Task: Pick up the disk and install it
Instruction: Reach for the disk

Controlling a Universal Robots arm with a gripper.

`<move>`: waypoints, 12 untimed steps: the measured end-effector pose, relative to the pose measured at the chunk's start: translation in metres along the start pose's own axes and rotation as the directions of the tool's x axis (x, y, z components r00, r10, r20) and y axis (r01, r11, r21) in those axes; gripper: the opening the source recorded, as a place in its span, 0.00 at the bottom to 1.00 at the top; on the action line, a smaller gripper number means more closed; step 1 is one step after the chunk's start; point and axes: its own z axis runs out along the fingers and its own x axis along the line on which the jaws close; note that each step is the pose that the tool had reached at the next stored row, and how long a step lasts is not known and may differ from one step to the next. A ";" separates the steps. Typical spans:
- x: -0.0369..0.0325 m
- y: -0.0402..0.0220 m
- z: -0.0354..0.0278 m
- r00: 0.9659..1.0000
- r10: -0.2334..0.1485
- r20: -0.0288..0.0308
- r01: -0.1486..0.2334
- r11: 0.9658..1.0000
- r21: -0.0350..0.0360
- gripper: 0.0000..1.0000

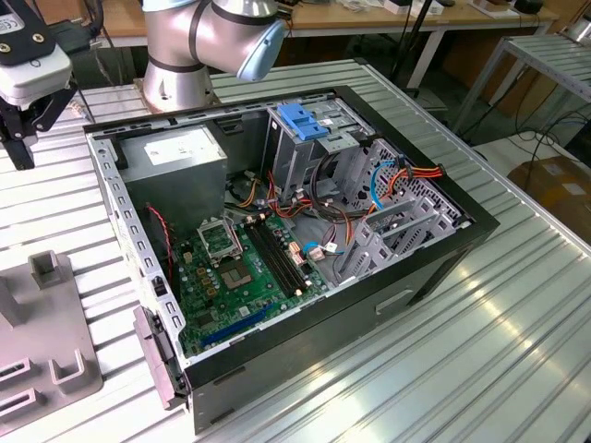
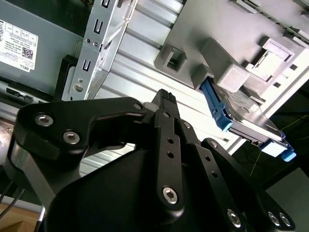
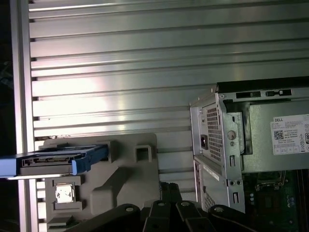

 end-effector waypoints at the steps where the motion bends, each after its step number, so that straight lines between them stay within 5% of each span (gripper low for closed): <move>1: 0.0016 -0.0001 0.0001 1.000 0.000 0.000 0.000 1.000 0.000 0.10; 12: 0.0131 -0.0009 0.0007 1.000 0.000 0.000 0.000 1.000 0.000 0.10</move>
